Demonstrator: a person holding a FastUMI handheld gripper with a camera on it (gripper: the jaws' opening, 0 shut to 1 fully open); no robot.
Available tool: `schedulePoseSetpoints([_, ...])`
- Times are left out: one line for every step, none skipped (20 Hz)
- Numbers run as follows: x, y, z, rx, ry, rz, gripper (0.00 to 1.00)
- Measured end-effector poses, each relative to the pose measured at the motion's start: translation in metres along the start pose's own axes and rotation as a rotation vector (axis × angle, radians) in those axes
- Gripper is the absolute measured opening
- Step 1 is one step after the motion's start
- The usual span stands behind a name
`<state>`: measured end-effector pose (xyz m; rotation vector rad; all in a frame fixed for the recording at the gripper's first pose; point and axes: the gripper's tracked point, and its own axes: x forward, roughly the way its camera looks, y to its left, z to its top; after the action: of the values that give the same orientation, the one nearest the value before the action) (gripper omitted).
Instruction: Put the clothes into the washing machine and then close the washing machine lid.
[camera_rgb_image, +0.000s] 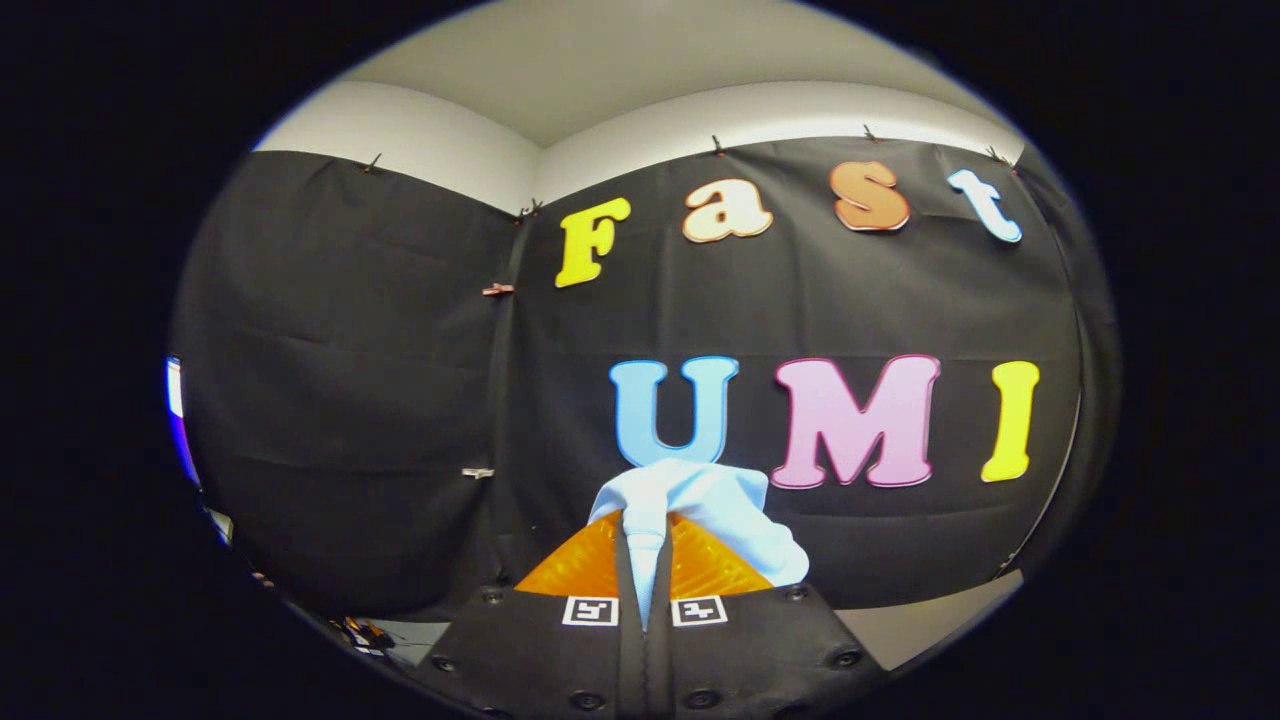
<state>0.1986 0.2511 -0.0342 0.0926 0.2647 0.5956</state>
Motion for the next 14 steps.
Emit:
schedulePoseSetpoints([0.008,0.009,-0.010,0.000,0.005,0.025,0.05])
schedulePoseSetpoints([0.015,0.020,-0.019,0.000,0.014,0.053,0.05])
schedulePoseSetpoints([0.022,0.029,-0.030,0.002,0.025,0.079,0.05])
schedulePoseSetpoints([0.031,0.036,-0.042,0.004,0.040,0.104,0.05])
schedulePoseSetpoints([0.041,0.043,-0.056,0.005,0.060,0.129,0.05])
schedulePoseSetpoints([0.050,0.049,-0.071,-0.003,0.079,0.152,0.05])
schedulePoseSetpoints([0.056,0.052,-0.086,-0.015,0.098,0.170,0.05])
schedulePoseSetpoints([0.065,0.054,-0.103,-0.025,0.119,0.189,0.05])
schedulePoseSetpoints([0.074,0.057,-0.120,-0.033,0.140,0.205,0.05])
schedulePoseSetpoints([0.081,0.058,-0.136,-0.035,0.164,0.219,0.05])
schedulePoseSetpoints([0.088,0.057,-0.152,-0.032,0.188,0.230,0.05])
schedulePoseSetpoints([0.094,0.056,-0.168,-0.026,0.209,0.239,0.05])
schedulePoseSetpoints([0.100,0.054,-0.181,-0.020,0.229,0.248,0.05])
schedulePoseSetpoints([0.106,0.052,-0.193,-0.017,0.251,0.252,0.05])
